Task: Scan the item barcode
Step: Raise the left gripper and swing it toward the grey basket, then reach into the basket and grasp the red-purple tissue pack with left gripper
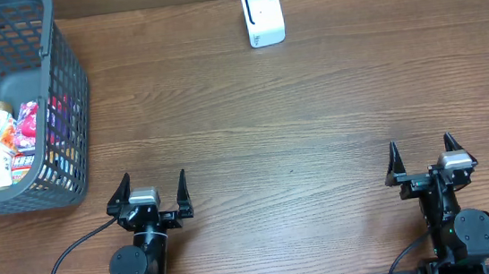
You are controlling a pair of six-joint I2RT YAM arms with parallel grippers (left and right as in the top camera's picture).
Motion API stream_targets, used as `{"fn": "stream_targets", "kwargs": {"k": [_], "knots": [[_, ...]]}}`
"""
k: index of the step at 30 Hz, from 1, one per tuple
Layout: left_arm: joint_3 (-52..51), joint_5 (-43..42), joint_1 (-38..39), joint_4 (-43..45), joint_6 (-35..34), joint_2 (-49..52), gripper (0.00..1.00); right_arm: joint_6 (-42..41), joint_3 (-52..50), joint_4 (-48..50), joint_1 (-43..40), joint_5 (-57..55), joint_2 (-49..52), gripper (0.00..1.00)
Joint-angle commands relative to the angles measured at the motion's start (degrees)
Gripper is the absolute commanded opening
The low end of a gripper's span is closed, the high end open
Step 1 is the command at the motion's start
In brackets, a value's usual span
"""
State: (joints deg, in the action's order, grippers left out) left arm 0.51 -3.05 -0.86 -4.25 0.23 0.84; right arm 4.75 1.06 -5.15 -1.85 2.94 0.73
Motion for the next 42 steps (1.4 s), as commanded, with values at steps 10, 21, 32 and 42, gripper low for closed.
{"fn": "stream_targets", "kwargs": {"k": [10,21,32,42], "knots": [[-0.15,-1.42,-0.33,-0.02,1.05,-0.59,1.00,0.39,-0.57,0.39,0.28,-0.33,-0.57,1.00],[-0.15,-30.56,-0.17,6.27,-31.76,-0.59,1.00,0.42,-0.57,0.39,0.28,-0.33,-0.57,1.00],[6.21,-38.86,-0.42,28.48,-43.52,-0.48,1.00,0.39,-0.57,0.39,0.28,-0.33,-0.57,1.00],[59.63,-17.81,-1.79,-41.62,-4.02,28.02,1.00,0.39,-0.57,0.39,0.28,-0.33,-0.57,1.00]]}}
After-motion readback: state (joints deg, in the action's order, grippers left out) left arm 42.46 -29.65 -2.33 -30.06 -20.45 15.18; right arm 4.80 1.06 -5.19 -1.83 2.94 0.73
